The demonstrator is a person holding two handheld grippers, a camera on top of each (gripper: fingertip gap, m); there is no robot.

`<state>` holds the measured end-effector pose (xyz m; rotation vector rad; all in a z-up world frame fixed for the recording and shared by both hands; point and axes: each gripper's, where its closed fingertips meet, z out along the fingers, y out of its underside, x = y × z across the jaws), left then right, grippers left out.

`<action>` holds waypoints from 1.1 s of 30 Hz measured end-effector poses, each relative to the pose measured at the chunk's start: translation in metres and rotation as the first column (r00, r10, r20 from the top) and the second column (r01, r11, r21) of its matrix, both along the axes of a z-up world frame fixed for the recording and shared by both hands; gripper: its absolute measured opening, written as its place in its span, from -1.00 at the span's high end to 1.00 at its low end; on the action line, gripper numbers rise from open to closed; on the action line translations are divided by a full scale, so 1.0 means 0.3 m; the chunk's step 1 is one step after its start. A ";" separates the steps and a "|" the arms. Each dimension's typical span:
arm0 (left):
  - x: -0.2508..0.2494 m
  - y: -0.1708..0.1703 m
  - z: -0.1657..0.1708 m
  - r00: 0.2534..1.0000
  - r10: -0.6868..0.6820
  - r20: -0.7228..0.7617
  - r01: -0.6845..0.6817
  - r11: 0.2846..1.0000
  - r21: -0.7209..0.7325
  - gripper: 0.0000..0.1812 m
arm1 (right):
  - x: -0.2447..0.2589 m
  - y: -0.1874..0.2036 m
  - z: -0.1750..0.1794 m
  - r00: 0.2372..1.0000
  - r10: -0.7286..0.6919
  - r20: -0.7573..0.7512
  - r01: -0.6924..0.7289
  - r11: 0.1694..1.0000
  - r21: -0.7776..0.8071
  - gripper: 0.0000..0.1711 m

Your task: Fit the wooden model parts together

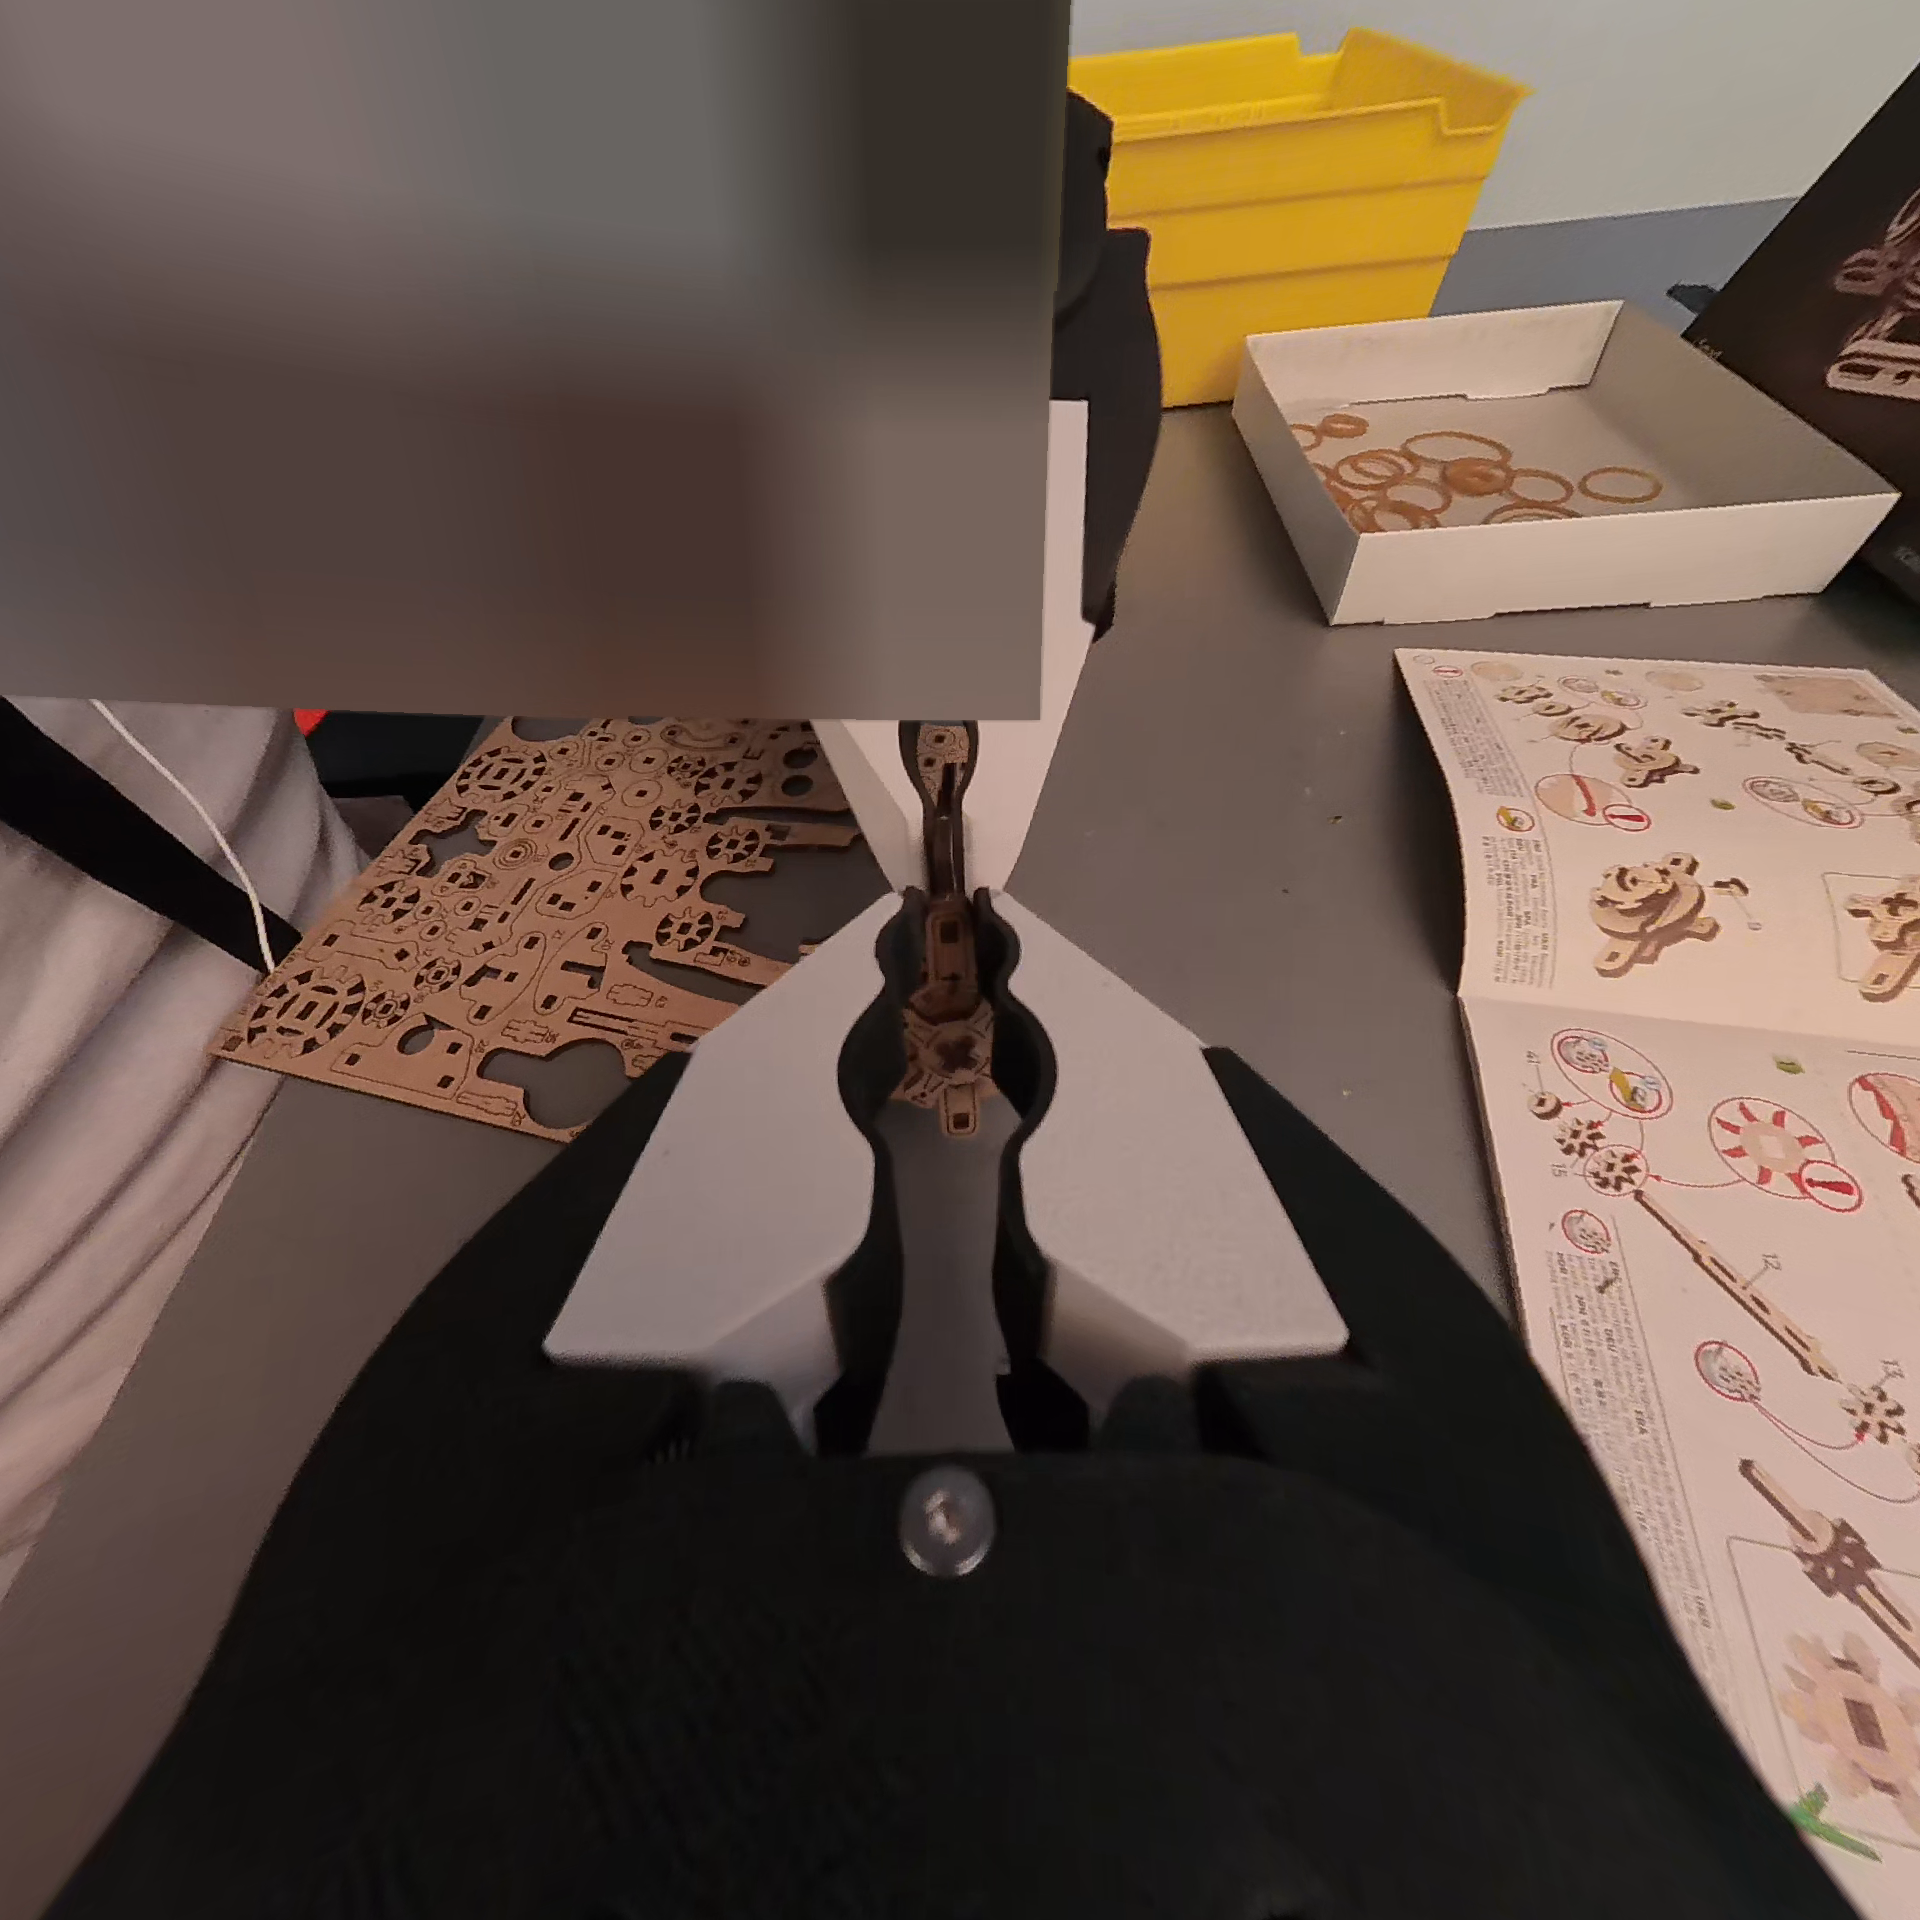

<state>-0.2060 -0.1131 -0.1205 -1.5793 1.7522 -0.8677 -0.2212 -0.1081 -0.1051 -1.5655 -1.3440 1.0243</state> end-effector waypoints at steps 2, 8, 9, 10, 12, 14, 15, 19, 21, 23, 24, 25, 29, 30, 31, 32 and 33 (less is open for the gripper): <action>-0.001 -0.003 -0.001 1.000 -0.007 -0.002 0.007 1.000 -0.003 1.00 | 0.000 -0.005 0.000 1.000 0.012 -0.009 -0.012 1.000 -0.014 0.92; -0.004 -0.016 0.006 1.000 -0.031 0.005 0.031 0.999 -0.018 1.00 | 0.013 -0.017 0.018 0.998 0.044 -0.051 -0.046 0.998 -0.048 0.92; -0.006 -0.010 0.004 1.000 -0.024 0.002 0.024 1.000 -0.011 1.00 | 0.018 -0.012 0.028 0.997 0.037 -0.069 -0.040 0.998 -0.051 0.91; -0.009 0.000 0.002 1.000 -0.013 0.000 0.013 1.000 -0.005 1.00 | 0.024 -0.008 0.047 0.994 0.031 -0.100 -0.036 0.998 -0.051 0.88; -0.014 0.015 0.000 1.000 0.005 0.002 -0.005 1.000 -0.014 1.00 | 0.040 0.012 0.090 0.986 -0.008 -0.169 0.000 0.999 -0.047 0.79; -0.015 0.032 0.010 0.999 0.030 0.029 -0.029 0.999 -0.039 1.00 | 0.061 0.035 0.119 0.976 -0.058 -0.208 0.055 0.998 -0.022 0.70; -0.015 0.046 0.021 0.997 0.053 0.053 -0.050 0.997 -0.052 1.00 | 0.071 0.048 0.131 0.972 -0.088 -0.217 0.093 0.996 0.013 0.66; -0.021 0.132 0.099 0.960 0.215 0.181 -0.202 0.975 -0.089 1.00 | 0.068 0.085 0.177 0.946 -0.225 -0.235 0.271 0.944 0.187 0.60; -0.030 0.174 0.139 0.928 0.282 0.243 -0.282 0.959 -0.035 1.00 | 0.035 0.083 0.199 0.929 -0.274 -0.249 0.341 0.893 0.293 0.60; -0.039 0.197 0.174 0.908 0.304 0.289 -0.337 0.939 0.072 1.00 | 0.013 0.100 0.202 0.911 -0.350 -0.221 0.411 0.819 0.400 0.60; -0.041 0.200 0.188 0.902 0.306 0.305 -0.356 0.927 0.122 1.00 | 0.007 0.107 0.201 0.902 -0.378 -0.208 0.431 0.782 0.450 0.62; -0.041 0.200 0.201 0.896 0.307 0.320 -0.371 0.914 0.165 1.00 | 0.001 0.111 0.199 0.897 -0.394 -0.198 0.439 0.758 0.481 0.62; -0.025 0.180 0.213 0.897 0.289 0.334 -0.376 0.896 0.235 1.00 | -0.002 0.121 0.193 0.883 -0.426 -0.198 0.465 0.736 0.493 0.71; -0.023 0.178 0.209 0.898 0.288 0.333 -0.374 0.898 0.233 1.00 | 0.006 0.124 0.196 0.879 -0.433 -0.201 0.472 0.721 0.507 0.73; -0.022 0.178 0.207 0.897 0.292 0.332 -0.375 0.900 0.222 1.00 | 0.014 0.127 0.195 0.875 -0.443 -0.196 0.475 0.707 0.524 0.75; -0.021 0.178 0.204 0.897 0.294 0.329 -0.372 0.904 0.208 1.00 | 0.017 0.127 0.191 0.878 -0.442 -0.185 0.467 0.701 0.539 0.75; -0.020 0.176 0.200 0.899 0.297 0.323 -0.369 0.909 0.192 1.00 | 0.016 0.123 0.189 0.883 -0.436 -0.177 0.456 0.702 0.548 0.75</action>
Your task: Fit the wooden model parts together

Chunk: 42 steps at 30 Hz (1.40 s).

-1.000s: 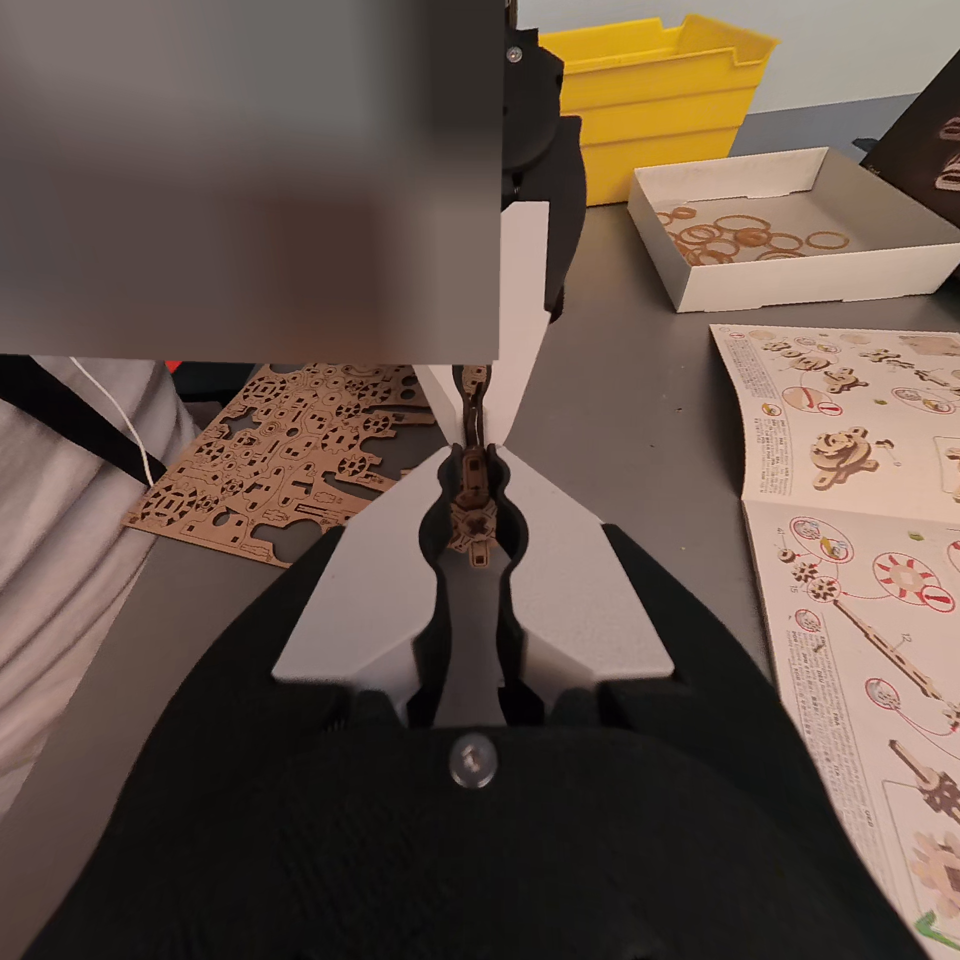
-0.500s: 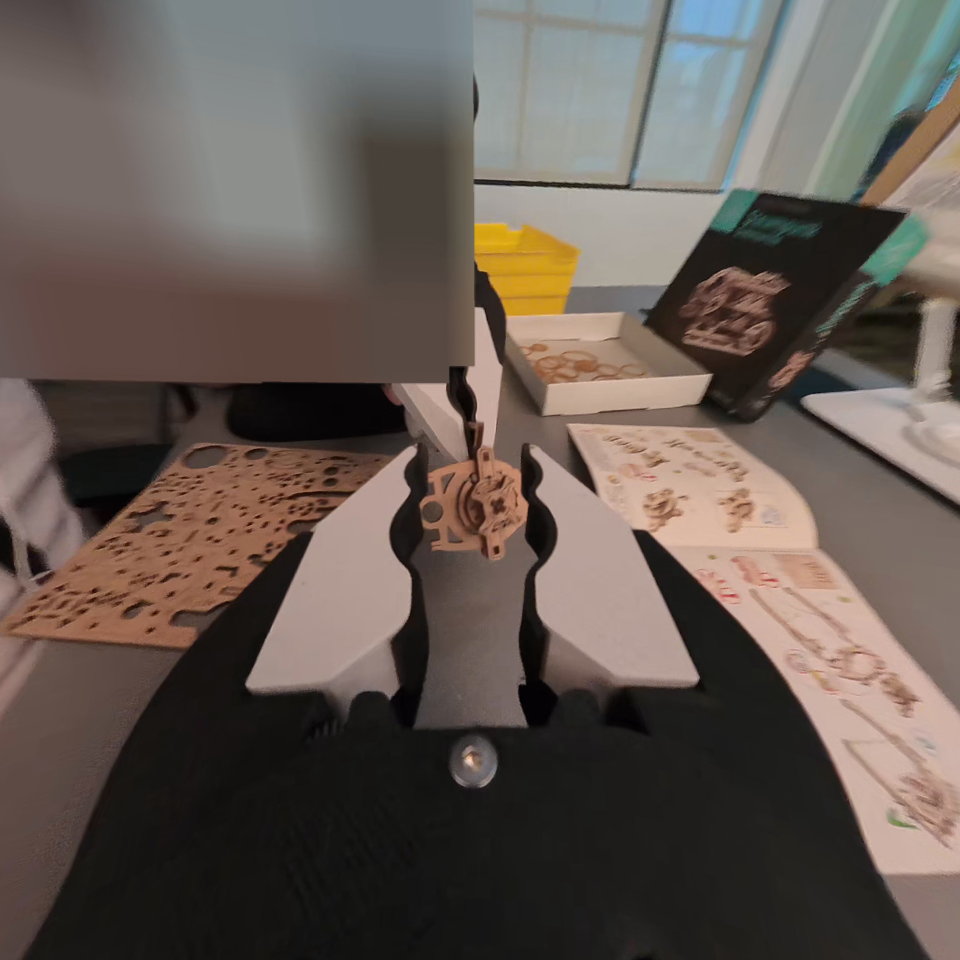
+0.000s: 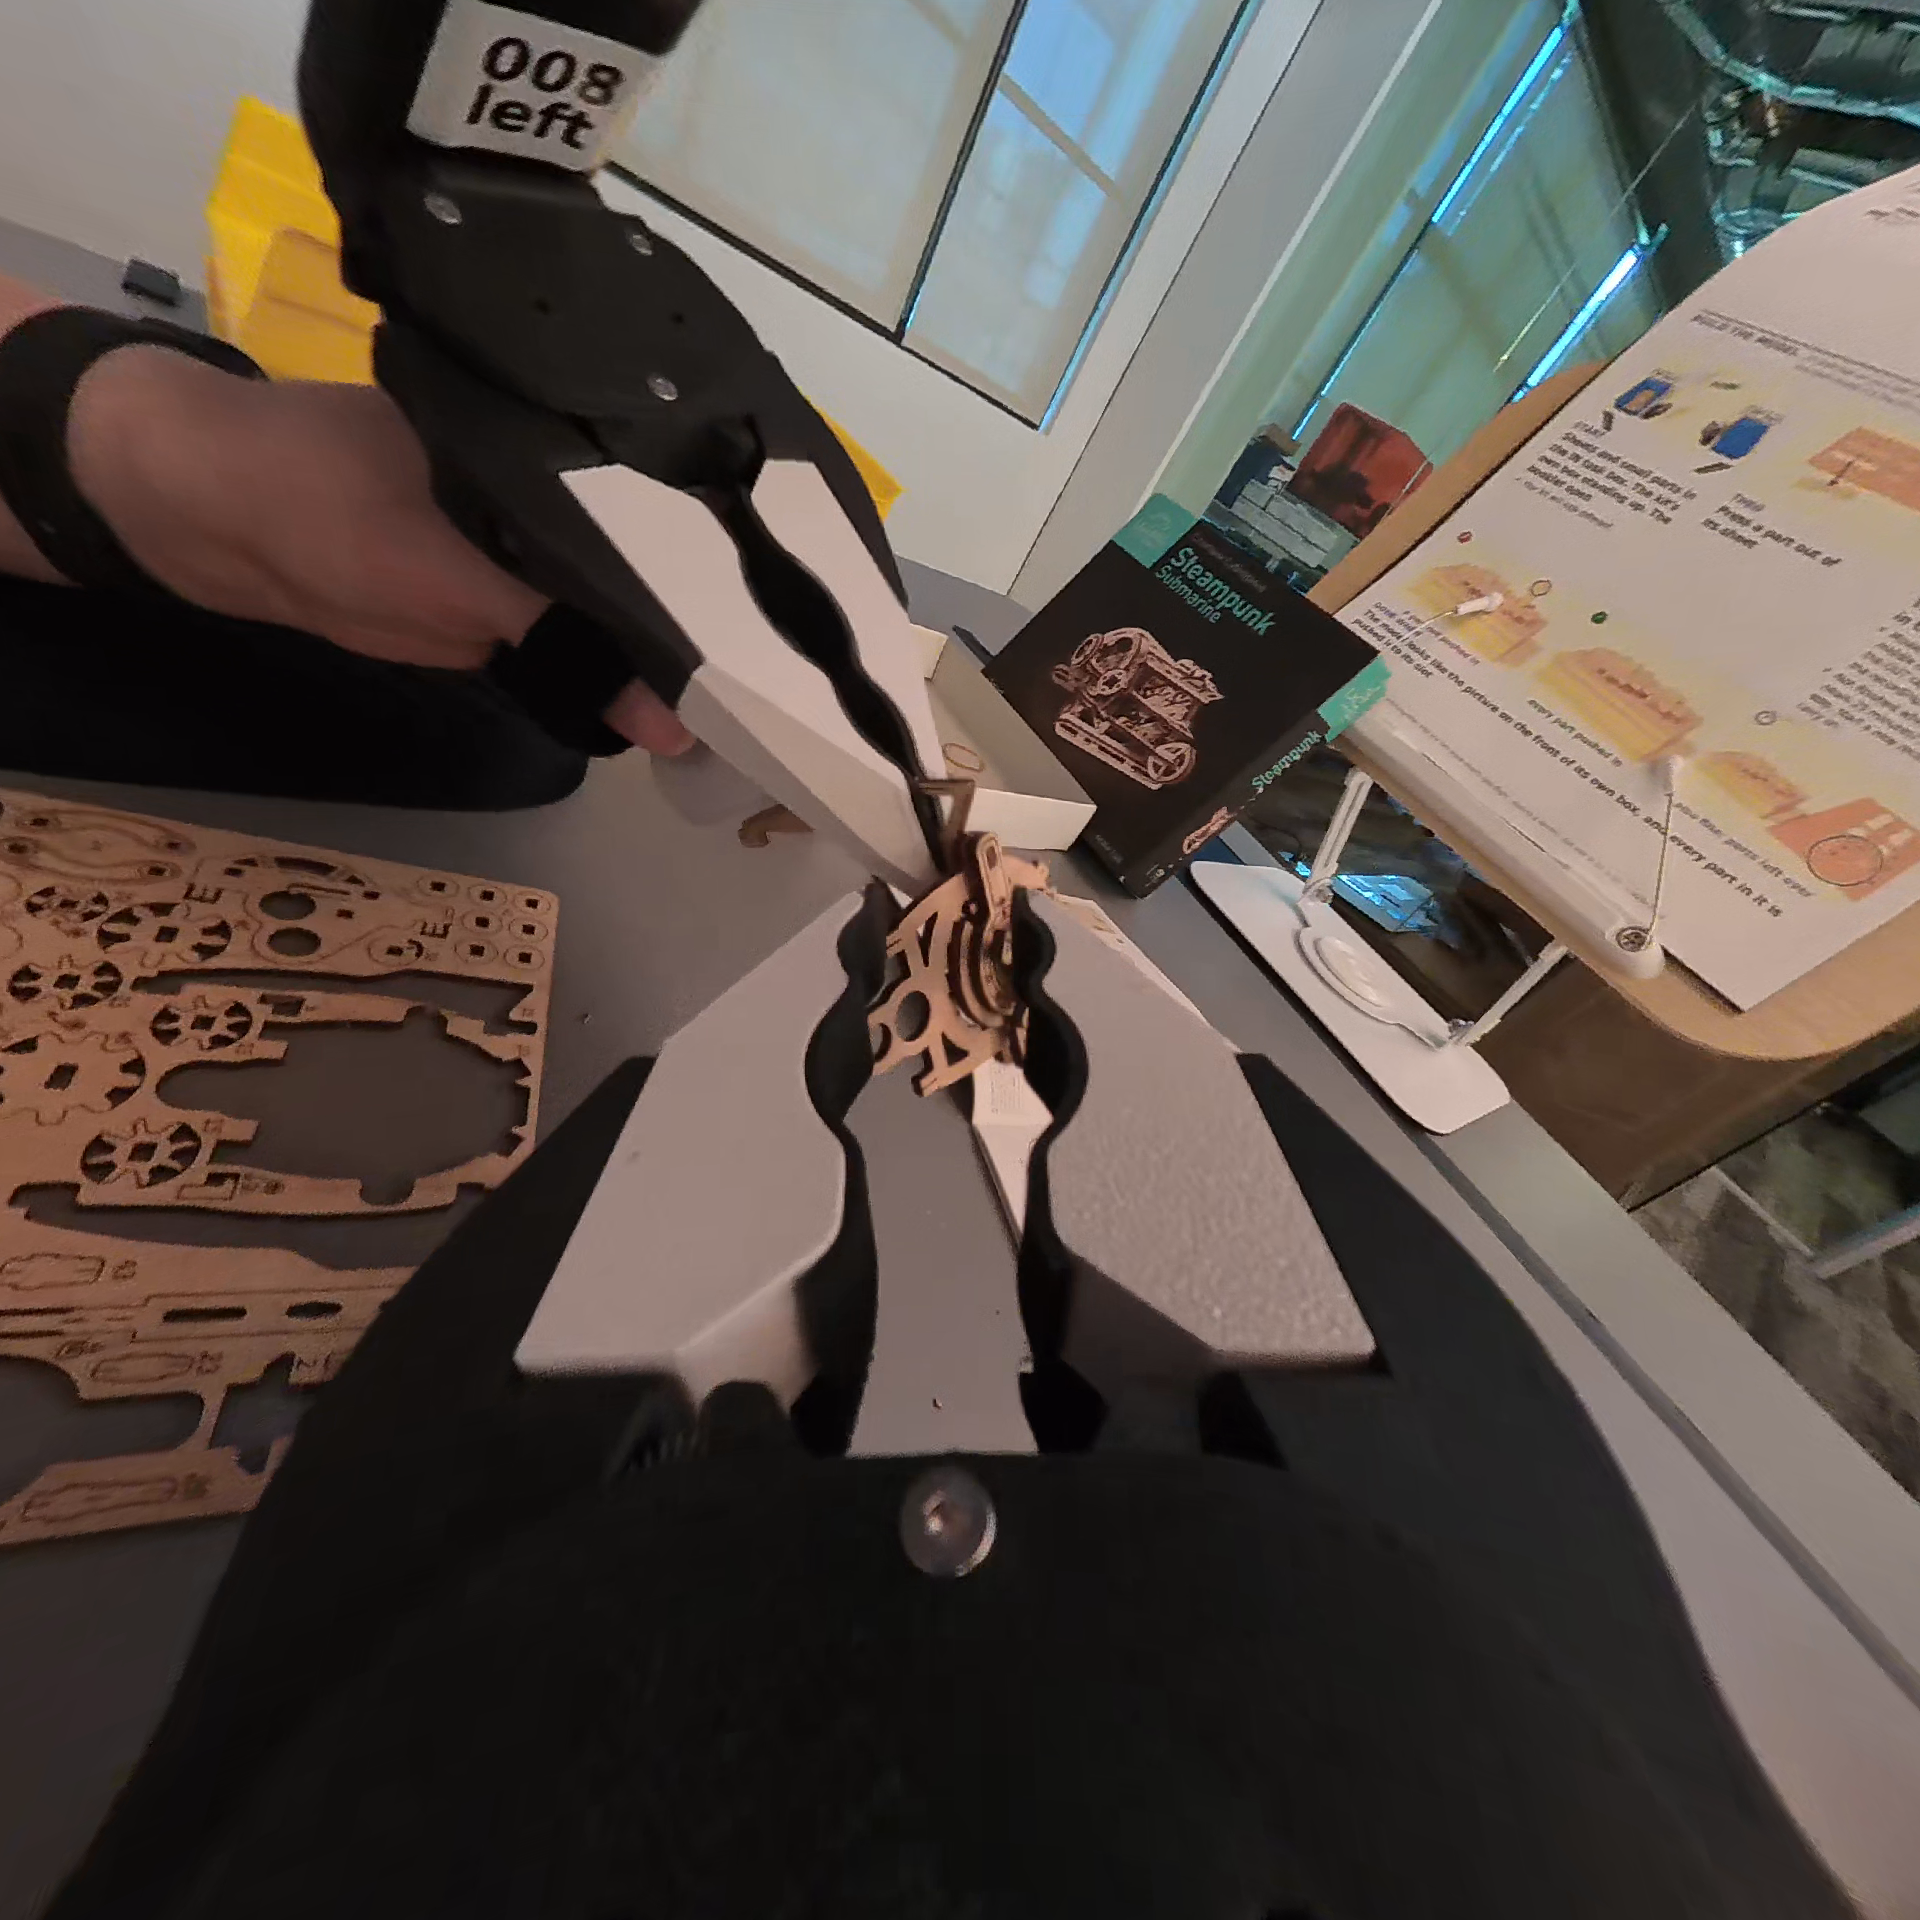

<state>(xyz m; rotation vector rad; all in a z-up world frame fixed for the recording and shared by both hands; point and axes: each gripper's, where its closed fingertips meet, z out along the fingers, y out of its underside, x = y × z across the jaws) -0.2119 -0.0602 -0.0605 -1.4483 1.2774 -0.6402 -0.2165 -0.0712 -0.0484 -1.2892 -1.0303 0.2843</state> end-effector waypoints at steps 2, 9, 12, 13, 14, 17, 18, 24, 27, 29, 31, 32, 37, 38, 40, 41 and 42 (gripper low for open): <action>0.000 0.003 -0.004 1.000 0.007 0.006 -0.007 1.000 -0.027 1.00 | -0.004 -0.009 0.002 1.000 0.013 0.008 -0.013 1.000 0.013 0.74; -0.003 0.012 -0.025 1.000 0.024 -0.018 -0.025 0.998 -0.060 1.00 | 0.005 0.006 -0.020 0.998 -0.025 0.066 0.023 0.999 0.027 0.77; -0.004 0.011 -0.031 0.999 0.025 -0.032 -0.027 0.998 -0.055 1.00 | 0.004 0.002 -0.027 0.998 -0.002 0.062 0.001 1.000 0.007 0.75; -0.005 0.014 -0.034 0.999 0.031 -0.040 -0.033 0.998 -0.049 1.00 | 0.000 -0.009 -0.024 0.999 0.035 0.040 -0.034 0.999 -0.011 0.75; -0.008 0.017 -0.037 0.998 0.036 -0.049 -0.038 0.999 -0.037 1.00 | -0.005 -0.024 -0.018 0.997 0.082 0.006 -0.082 0.996 -0.037 0.75; -0.012 0.018 -0.043 0.996 0.036 -0.086 -0.034 0.999 0.019 1.00 | 0.008 -0.043 0.002 0.978 0.168 -0.122 -0.184 0.974 -0.136 0.77; -0.013 0.018 -0.047 0.993 0.036 -0.110 -0.030 0.998 0.053 1.00 | 0.019 -0.043 0.008 0.970 0.182 -0.159 -0.208 0.965 -0.161 0.77; 0.022 -0.072 -0.068 0.967 -0.106 -0.233 0.167 0.951 0.260 1.00 | 0.034 -0.077 -0.018 0.957 0.278 -0.084 -0.288 0.945 -0.156 0.82; 0.030 -0.099 -0.086 0.954 -0.148 -0.262 0.219 0.939 0.265 1.00 | 0.030 -0.084 -0.038 0.955 0.294 -0.049 -0.298 0.941 -0.159 0.89; 0.033 -0.107 -0.091 0.950 -0.167 -0.263 0.238 0.933 0.269 1.00 | 0.035 -0.076 -0.044 0.956 0.288 -0.060 -0.294 0.939 -0.178 0.92; 0.034 -0.117 -0.100 0.943 -0.190 -0.274 0.262 0.929 0.259 1.00 | 0.036 -0.082 -0.064 0.950 0.309 -0.040 -0.310 0.929 -0.202 0.92; 0.034 -0.116 -0.103 0.943 -0.187 -0.276 0.261 0.929 0.262 1.00 | 0.037 -0.079 -0.072 0.951 0.308 -0.033 -0.308 0.928 -0.210 0.91; 0.033 -0.122 -0.123 0.932 -0.201 -0.302 0.283 0.924 0.257 1.00 | 0.028 -0.096 -0.103 0.937 0.349 -0.018 -0.341 0.903 -0.260 1.00; 0.033 -0.121 -0.125 0.931 -0.200 -0.305 0.283 0.924 0.258 1.00 | 0.027 -0.096 -0.106 0.937 0.349 -0.017 -0.341 0.902 -0.264 1.00; 0.031 -0.120 -0.130 0.929 -0.201 -0.310 0.285 0.924 0.254 1.00 | 0.026 -0.096 -0.111 0.935 0.354 -0.020 -0.345 0.896 -0.279 1.00; 0.031 -0.121 -0.132 0.928 -0.205 -0.311 0.288 0.924 0.250 1.00 | 0.026 -0.098 -0.112 0.934 0.357 -0.022 -0.349 0.894 -0.283 1.00; 0.031 -0.122 -0.133 0.928 -0.206 -0.311 0.288 0.926 0.246 1.00 | 0.026 -0.097 -0.114 0.934 0.357 -0.025 -0.349 0.892 -0.287 1.00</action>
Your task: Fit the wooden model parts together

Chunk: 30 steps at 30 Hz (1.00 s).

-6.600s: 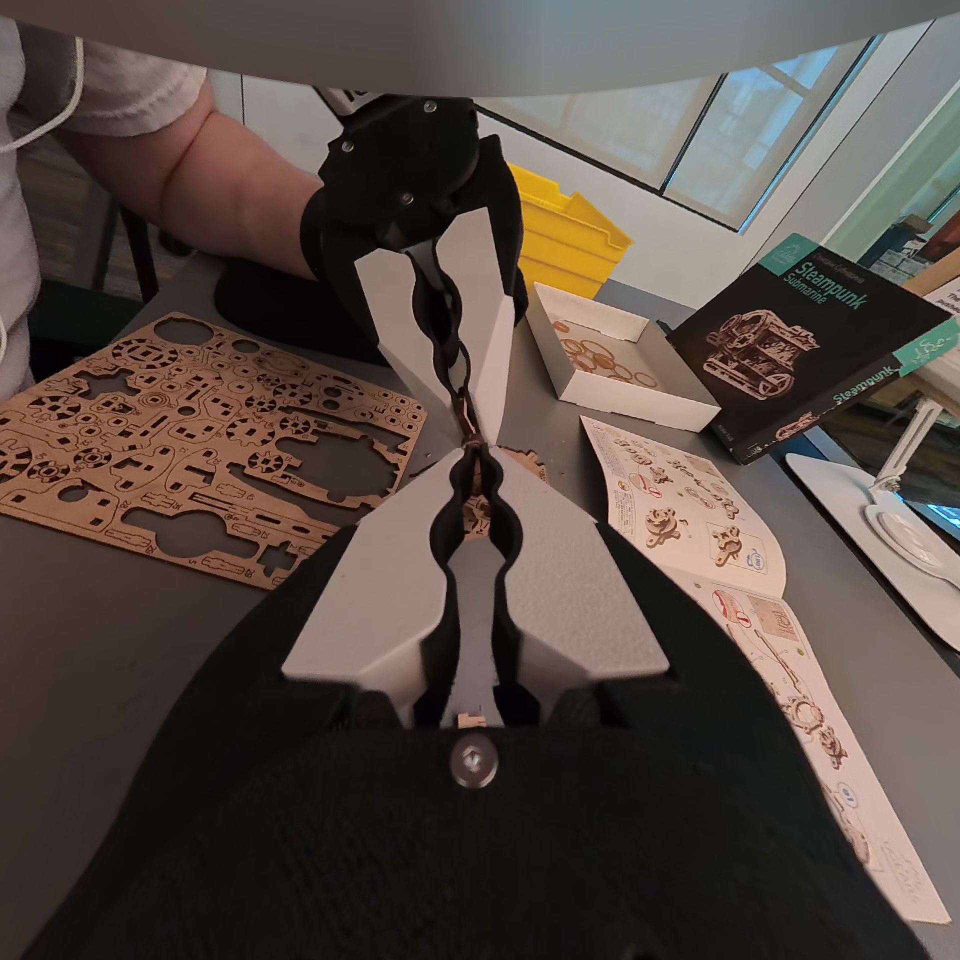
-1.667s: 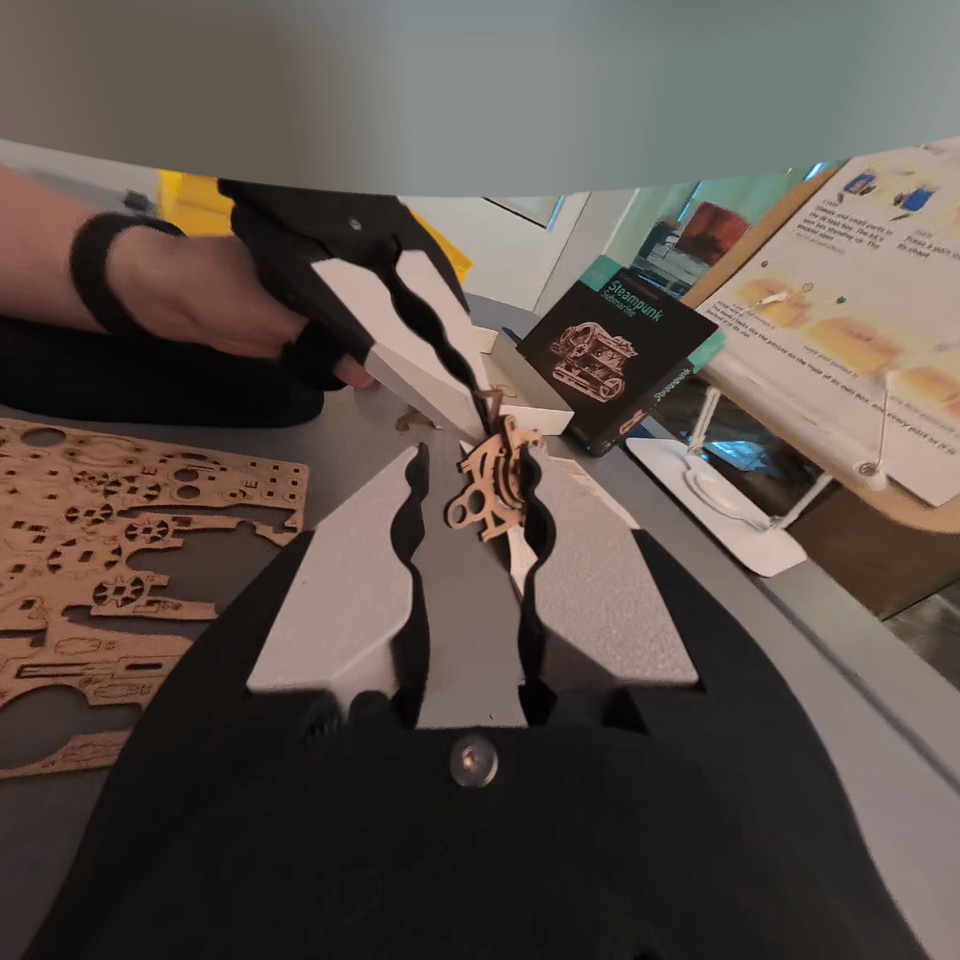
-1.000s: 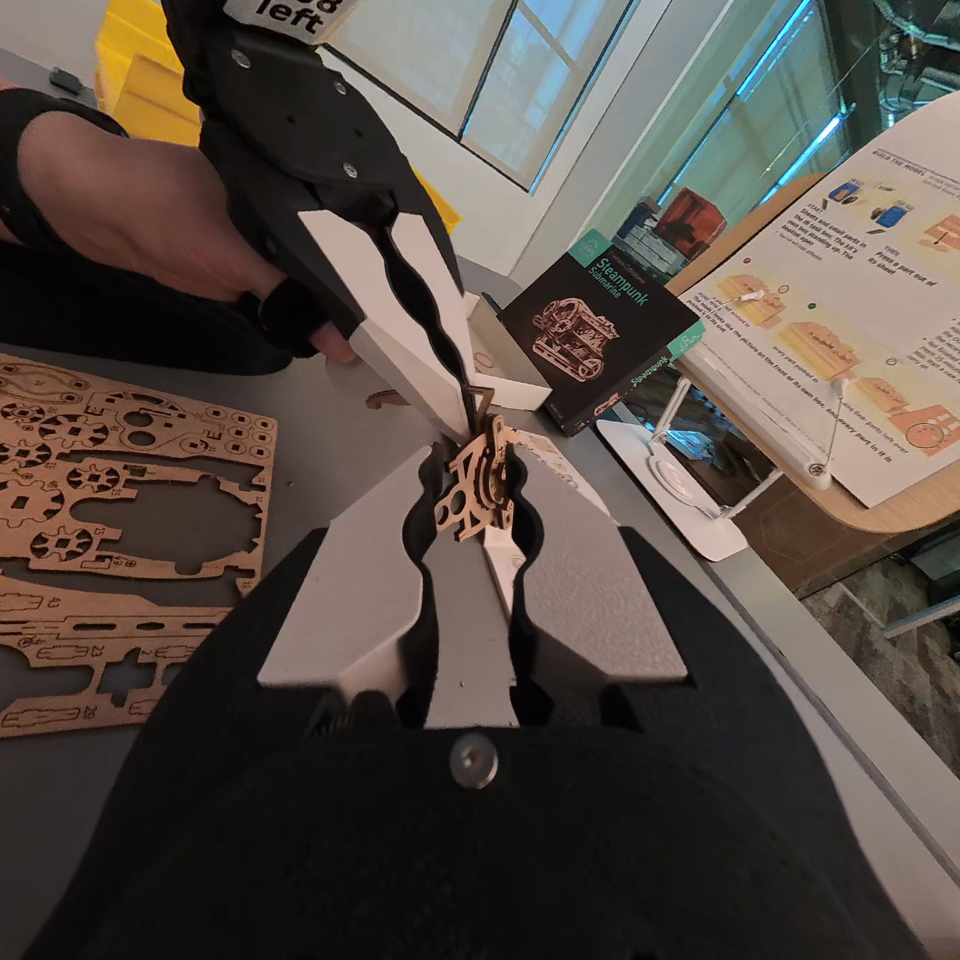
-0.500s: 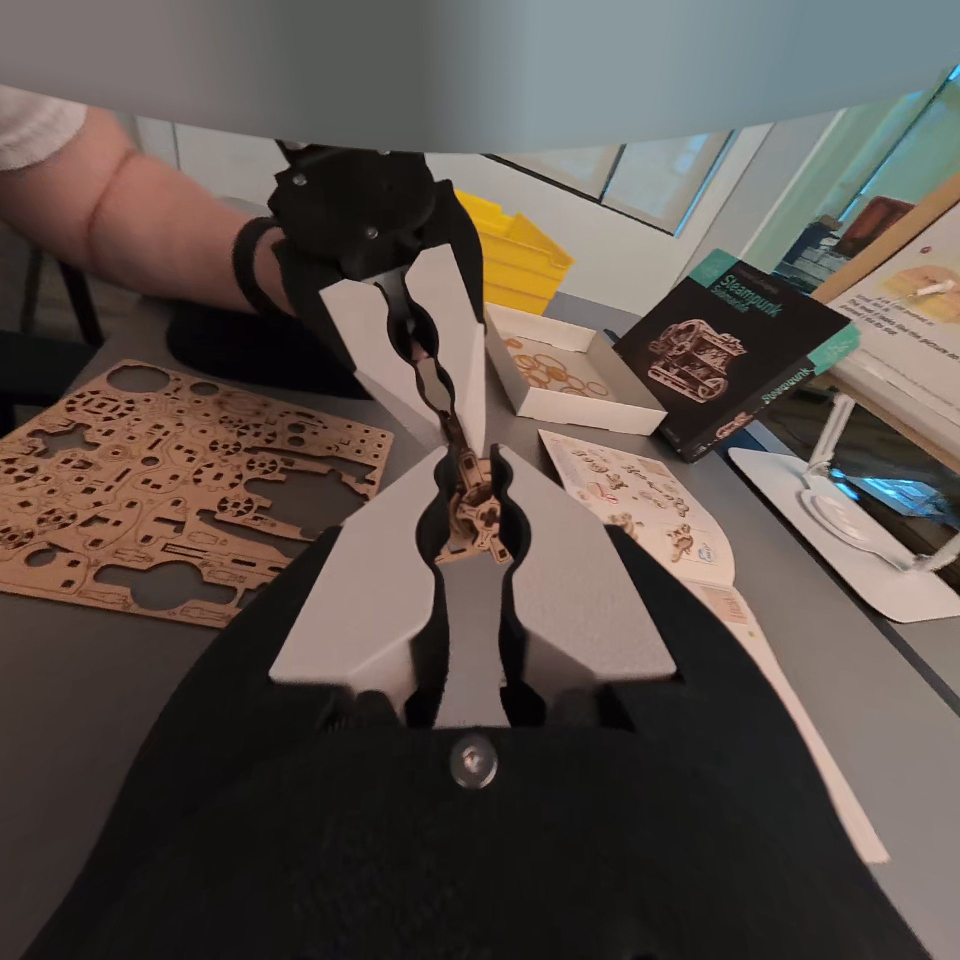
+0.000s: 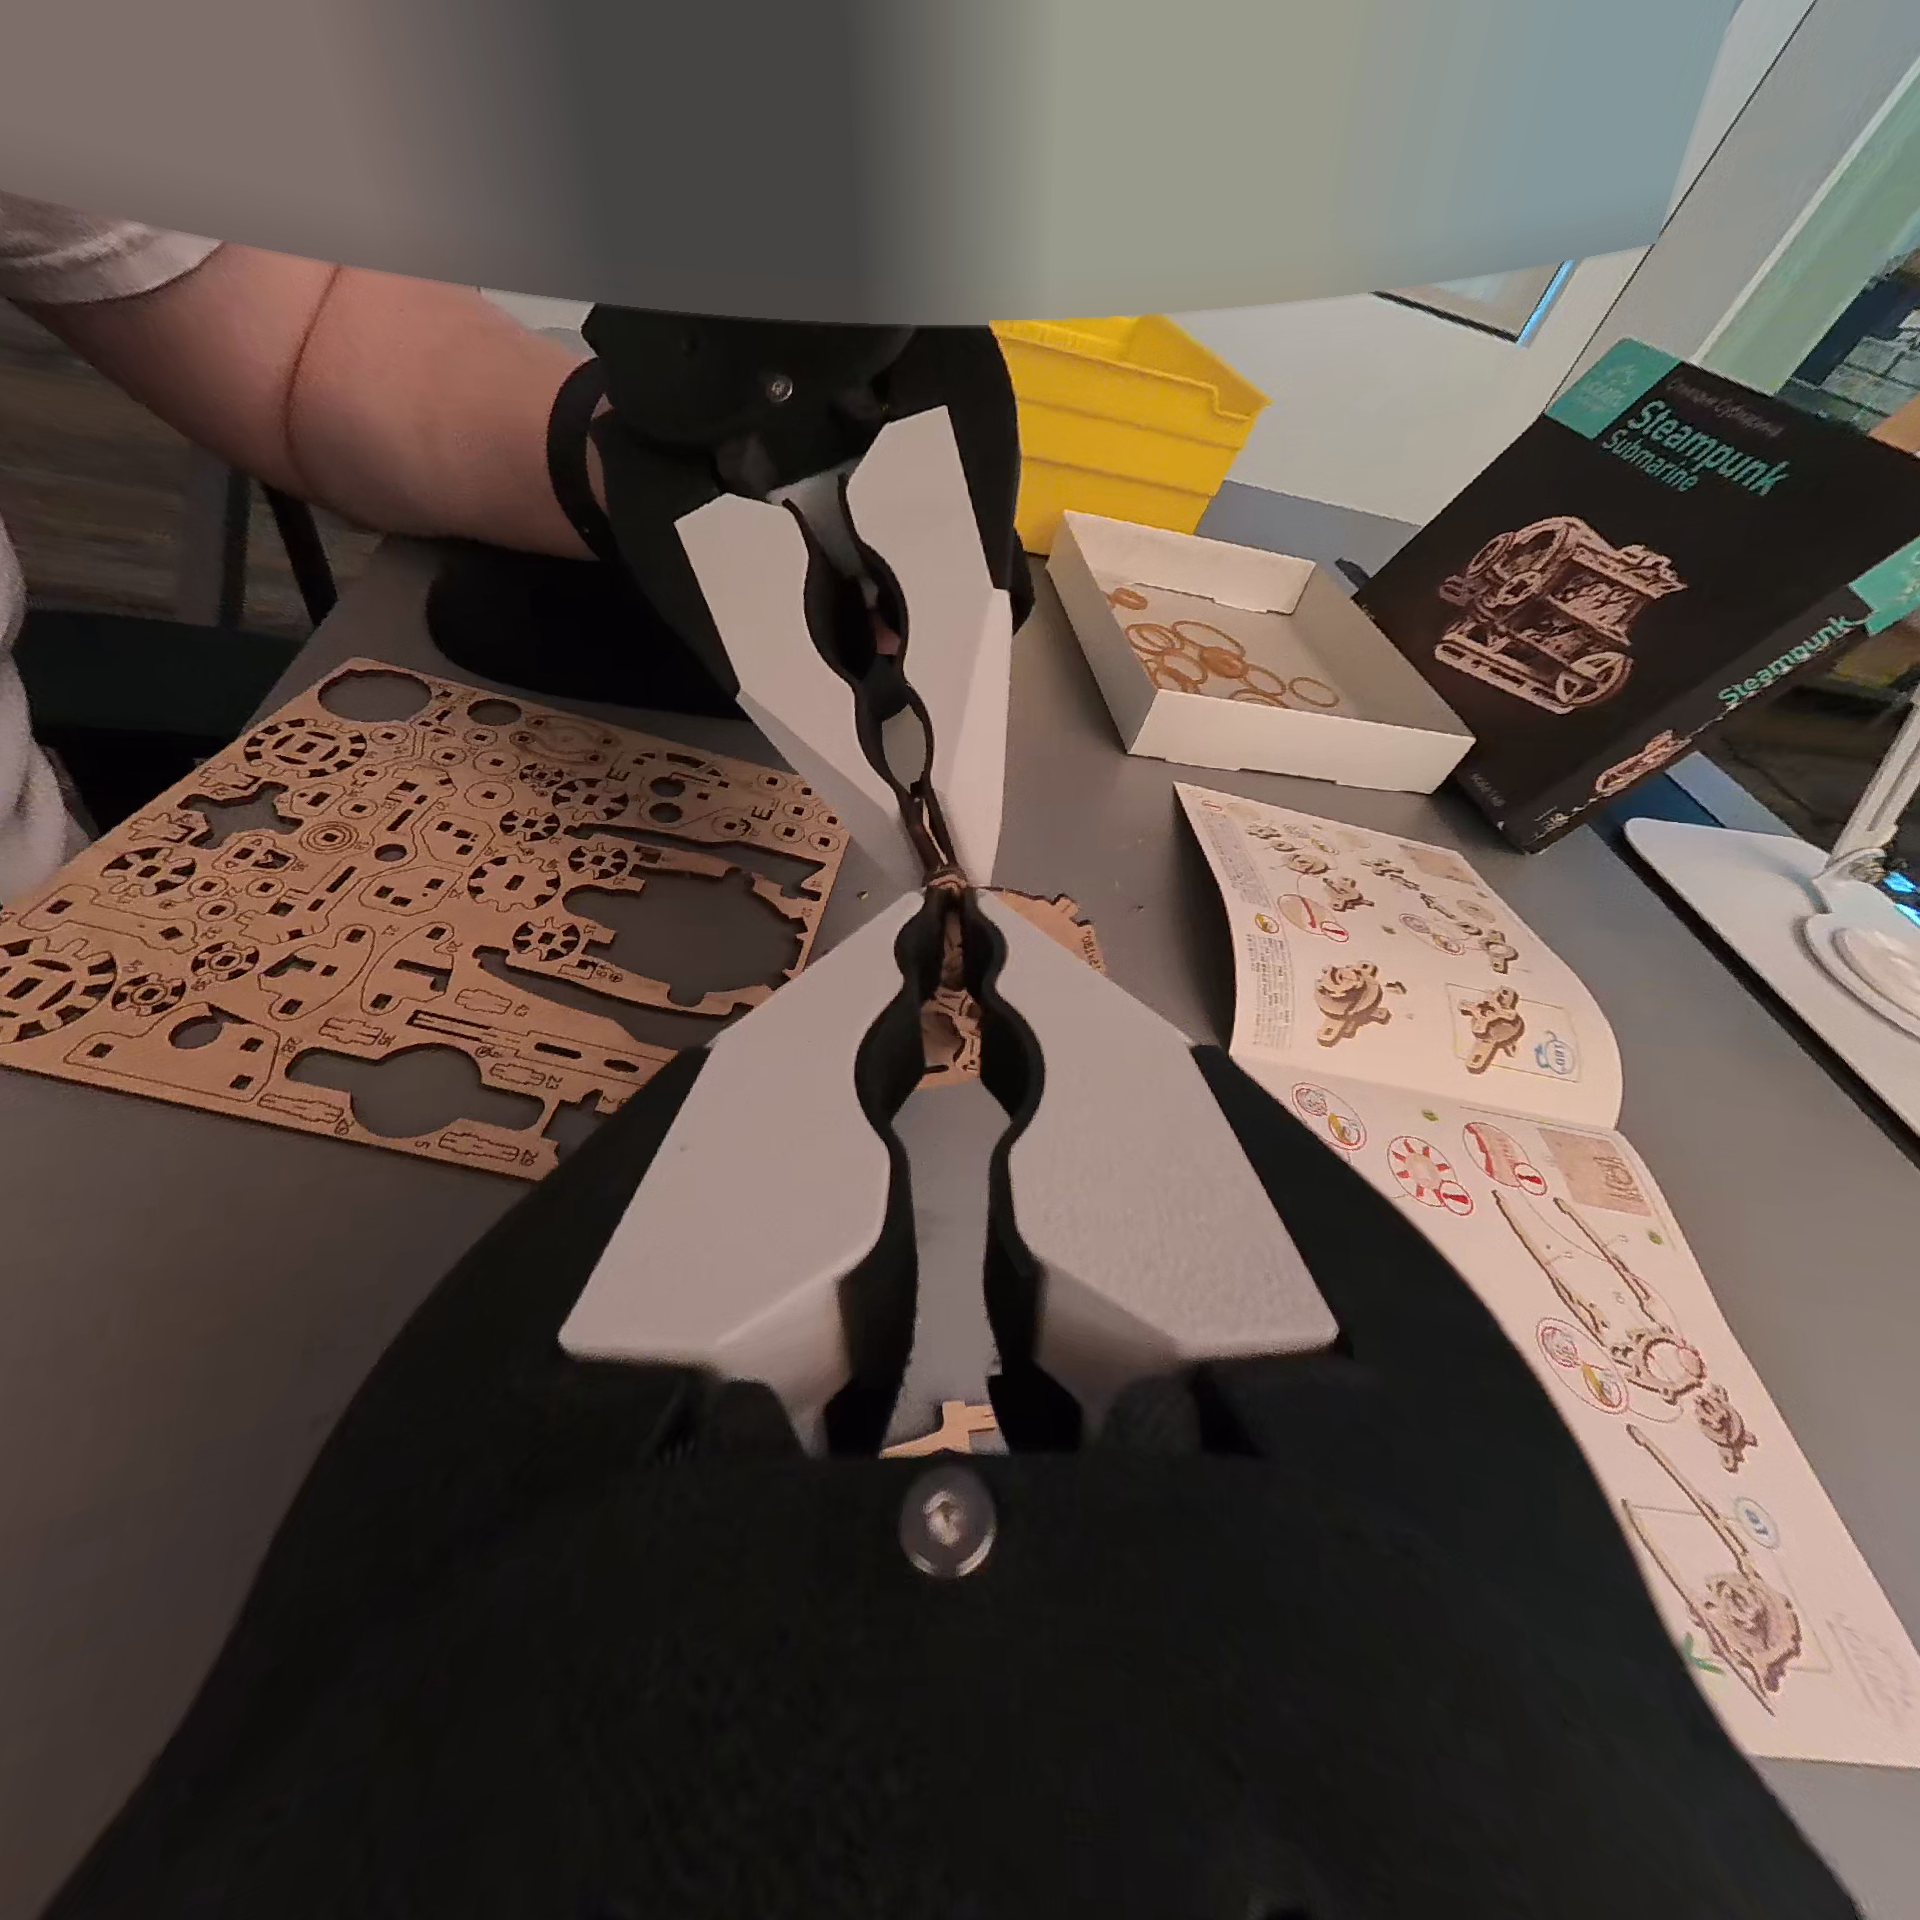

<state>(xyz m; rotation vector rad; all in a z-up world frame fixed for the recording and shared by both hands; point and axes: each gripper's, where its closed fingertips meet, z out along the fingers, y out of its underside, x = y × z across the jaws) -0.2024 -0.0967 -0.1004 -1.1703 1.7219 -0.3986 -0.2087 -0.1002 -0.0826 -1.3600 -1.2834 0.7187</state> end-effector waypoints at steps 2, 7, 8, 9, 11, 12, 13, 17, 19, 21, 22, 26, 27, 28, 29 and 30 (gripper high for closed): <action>0.000 -0.002 -0.007 1.000 -0.005 -0.009 0.005 1.000 -0.011 1.00 | -0.001 -0.003 -0.010 1.000 0.008 0.012 -0.008 1.000 -0.005 0.99; 0.000 -0.007 -0.023 1.000 -0.016 -0.012 0.015 0.996 -0.082 1.00 | -0.004 -0.009 -0.023 1.000 0.022 0.007 -0.022 0.999 -0.024 1.00; 0.000 -0.008 -0.026 1.000 -0.018 -0.012 0.017 0.995 -0.094 1.00 | -0.004 -0.010 -0.026 1.000 0.025 0.003 -0.025 0.999 -0.025 1.00; 0.000 -0.011 -0.032 1.000 -0.024 -0.018 0.022 0.994 -0.104 1.00 | -0.004 -0.014 -0.034 0.999 0.034 0.008 -0.033 0.999 -0.026 1.00; -0.001 -0.015 -0.052 0.998 -0.032 -0.046 0.027 0.993 -0.112 1.00 | -0.004 -0.015 -0.057 0.999 0.040 0.032 -0.039 0.999 -0.037 1.00; -0.001 -0.016 -0.062 0.998 -0.034 -0.059 0.027 0.994 -0.108 1.00 | -0.005 -0.016 -0.067 0.998 0.043 0.047 -0.041 0.999 -0.036 1.00; -0.001 -0.017 -0.069 0.997 -0.038 -0.068 0.030 0.994 -0.107 1.00 | -0.005 -0.018 -0.072 0.997 0.045 0.056 -0.043 0.999 -0.034 1.00; -0.003 -0.013 -0.069 0.997 -0.043 -0.056 0.036 0.992 -0.124 1.00 | -0.008 -0.021 -0.070 0.998 0.061 0.032 -0.059 0.996 -0.062 0.93; -0.006 -0.014 -0.077 0.996 -0.056 -0.072 0.049 0.993 -0.106 1.00 | -0.011 -0.015 -0.080 0.997 0.043 0.057 -0.041 0.998 -0.037 1.00; -0.008 -0.013 -0.084 0.995 -0.059 -0.085 0.053 0.996 -0.077 1.00 | -0.012 -0.015 -0.086 0.997 0.038 0.072 -0.037 0.999 -0.014 1.00; -0.008 -0.014 -0.085 0.994 -0.062 -0.086 0.055 0.995 -0.082 1.00 | -0.011 -0.016 -0.088 0.996 0.042 0.073 -0.041 0.999 -0.018 1.00; -0.006 -0.019 -0.085 0.994 -0.074 -0.077 0.067 0.993 -0.093 1.00 | -0.010 -0.019 -0.085 0.996 0.051 0.068 -0.050 0.998 -0.023 1.00; -0.006 -0.020 -0.090 0.994 -0.077 -0.082 0.069 0.994 -0.087 1.00 | -0.011 -0.019 -0.087 0.996 0.051 0.068 -0.049 0.999 -0.023 1.00; -0.006 -0.022 -0.096 0.993 -0.080 -0.092 0.072 0.994 -0.084 1.00 | -0.012 -0.021 -0.090 0.996 0.053 0.072 -0.051 0.998 -0.023 1.00; -0.006 -0.023 -0.100 0.992 -0.081 -0.097 0.073 0.994 -0.082 1.00 | -0.012 -0.020 -0.093 0.996 0.051 0.077 -0.049 0.999 -0.019 1.00; -0.006 -0.023 -0.100 0.992 -0.082 -0.094 0.074 0.994 -0.084 1.00 | -0.012 -0.020 -0.091 0.996 0.051 0.073 -0.050 0.999 -0.020 1.00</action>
